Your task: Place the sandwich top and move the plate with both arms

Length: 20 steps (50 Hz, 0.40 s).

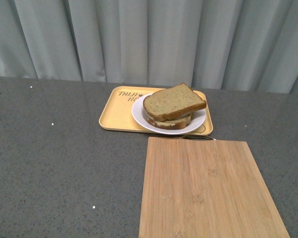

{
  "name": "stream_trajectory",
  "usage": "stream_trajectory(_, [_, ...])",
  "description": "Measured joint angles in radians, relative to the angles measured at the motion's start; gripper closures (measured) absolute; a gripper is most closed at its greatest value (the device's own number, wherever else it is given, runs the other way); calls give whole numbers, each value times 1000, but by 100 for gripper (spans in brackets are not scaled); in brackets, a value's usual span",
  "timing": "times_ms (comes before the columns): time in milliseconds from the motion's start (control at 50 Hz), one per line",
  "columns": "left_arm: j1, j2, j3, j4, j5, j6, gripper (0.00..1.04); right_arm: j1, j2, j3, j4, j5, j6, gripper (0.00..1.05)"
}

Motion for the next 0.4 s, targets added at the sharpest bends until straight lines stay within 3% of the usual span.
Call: stream_trajectory(400, [0,0,0,0,0,0,7,0,0,0,0,0,0,9])
